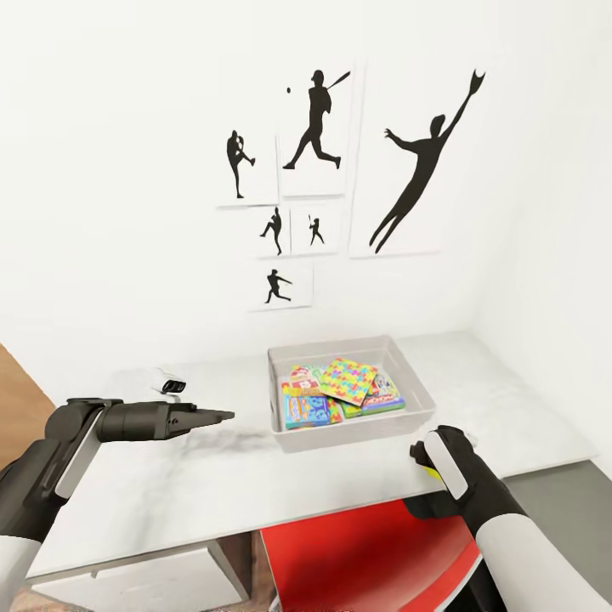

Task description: Put all the toys in the child's room - the three board games (two on the bed and one on the table), the two jigsaw puzzles on the table, and the tennis ball on the table - inside the toy box on the table in the child's room.

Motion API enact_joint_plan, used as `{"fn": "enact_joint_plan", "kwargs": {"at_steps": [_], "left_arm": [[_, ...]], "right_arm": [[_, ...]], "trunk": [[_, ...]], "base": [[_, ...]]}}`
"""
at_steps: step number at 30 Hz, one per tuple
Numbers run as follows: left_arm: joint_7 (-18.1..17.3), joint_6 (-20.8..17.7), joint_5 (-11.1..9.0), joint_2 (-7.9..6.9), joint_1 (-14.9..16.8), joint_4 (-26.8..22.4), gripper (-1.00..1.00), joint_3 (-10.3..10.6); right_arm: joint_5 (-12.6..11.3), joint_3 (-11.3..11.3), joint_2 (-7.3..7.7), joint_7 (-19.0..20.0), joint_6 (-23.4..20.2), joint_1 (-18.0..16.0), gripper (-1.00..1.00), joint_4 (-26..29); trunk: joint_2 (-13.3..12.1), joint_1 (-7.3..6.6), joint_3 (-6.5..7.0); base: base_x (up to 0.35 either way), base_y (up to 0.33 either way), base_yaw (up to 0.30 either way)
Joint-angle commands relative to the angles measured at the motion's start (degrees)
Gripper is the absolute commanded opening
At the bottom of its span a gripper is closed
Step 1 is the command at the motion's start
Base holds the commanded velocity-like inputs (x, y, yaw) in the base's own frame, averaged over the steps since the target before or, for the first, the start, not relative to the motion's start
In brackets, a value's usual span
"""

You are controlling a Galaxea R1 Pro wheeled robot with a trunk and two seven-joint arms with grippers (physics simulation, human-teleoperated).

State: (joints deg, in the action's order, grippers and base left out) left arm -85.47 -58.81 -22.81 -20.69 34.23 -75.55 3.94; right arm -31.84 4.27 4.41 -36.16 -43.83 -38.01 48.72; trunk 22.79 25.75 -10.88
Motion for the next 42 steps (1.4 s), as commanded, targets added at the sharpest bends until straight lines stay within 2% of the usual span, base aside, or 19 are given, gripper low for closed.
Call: {"fn": "enact_joint_plan", "kwargs": {"at_steps": [1, 16, 17, 42], "left_arm": [[-0.1, -0.6, -0.1, -0.05, 0.1, 0.0, 1.00, 0.1], [-0.1, -0.6, -0.1, -0.05, 0.1, 0.0, 1.00, 0.1], [-0.1, -0.6, -0.1, -0.05, 0.1, 0.0, 1.00, 0.1], [-0.1, -0.6, -0.1, -0.09, 0.0, 0.0, 1.00, 0.1]], "right_arm": [[-0.6, 0.3, 0.09, -0.6, -0.1, -0.1, 1.00, 0.1], [-0.7, 0.2, 0.12, -0.5, -0.1, -0.1, 1.00, 0.5], [-0.7, 0.2, 0.10, -0.5, -0.1, -0.1, -1.00, 0.5], [-0.7, 0.3, 0.07, -0.5, -0.1, -0.1, -1.00, 0.7]], "trunk": [[0.1, 0.03, -0.22], [0.1, 0.03, -0.96], [0.1, 0.03, -0.97], [0.1, 0.03, -0.91]], "base": [[0.000, 0.000, 0.000], [0.000, 0.000, 0.000], [0.000, 0.000, 0.000], [0.000, 0.000, 0.000]]}}
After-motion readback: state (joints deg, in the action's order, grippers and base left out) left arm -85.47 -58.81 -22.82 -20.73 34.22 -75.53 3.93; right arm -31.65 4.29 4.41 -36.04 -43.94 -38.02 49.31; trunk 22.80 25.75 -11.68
